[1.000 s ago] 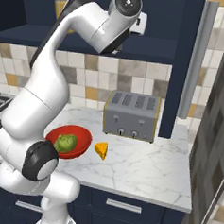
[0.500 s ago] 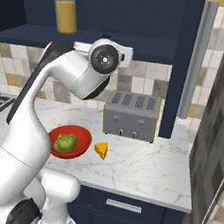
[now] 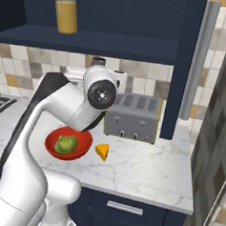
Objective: Pick the cheese from the fridge and the cheese grater from the cabinet and place them next to the salad bowl.
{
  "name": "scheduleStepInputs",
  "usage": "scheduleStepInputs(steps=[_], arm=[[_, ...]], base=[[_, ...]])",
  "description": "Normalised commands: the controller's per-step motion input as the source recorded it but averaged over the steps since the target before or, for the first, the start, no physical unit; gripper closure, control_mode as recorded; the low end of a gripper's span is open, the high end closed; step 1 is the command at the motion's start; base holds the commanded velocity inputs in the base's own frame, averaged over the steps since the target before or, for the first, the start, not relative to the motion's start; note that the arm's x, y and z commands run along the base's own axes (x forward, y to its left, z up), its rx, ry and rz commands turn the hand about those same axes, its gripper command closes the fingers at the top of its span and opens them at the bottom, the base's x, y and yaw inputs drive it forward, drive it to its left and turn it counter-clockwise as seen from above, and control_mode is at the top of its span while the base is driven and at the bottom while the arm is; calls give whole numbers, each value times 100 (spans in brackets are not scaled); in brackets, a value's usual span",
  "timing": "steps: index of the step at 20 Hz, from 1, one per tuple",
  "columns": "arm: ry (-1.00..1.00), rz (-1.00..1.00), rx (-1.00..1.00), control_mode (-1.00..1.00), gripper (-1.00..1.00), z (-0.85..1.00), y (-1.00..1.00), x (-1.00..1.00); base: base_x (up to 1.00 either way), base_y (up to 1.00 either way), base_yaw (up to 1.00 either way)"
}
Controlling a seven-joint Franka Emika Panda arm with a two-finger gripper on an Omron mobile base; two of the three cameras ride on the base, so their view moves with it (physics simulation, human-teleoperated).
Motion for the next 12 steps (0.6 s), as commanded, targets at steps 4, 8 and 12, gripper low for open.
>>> scheduleStepInputs(steps=[4, 8, 12], arm=[[15, 26, -2, -100, 100, -67, -2, -10], [13, 13, -5, -100, 100, -68, 0, -1], [3, 1, -6, -100, 100, -63, 0, 0]], base=[[0, 0, 0], [0, 0, 0], [0, 0, 0]])
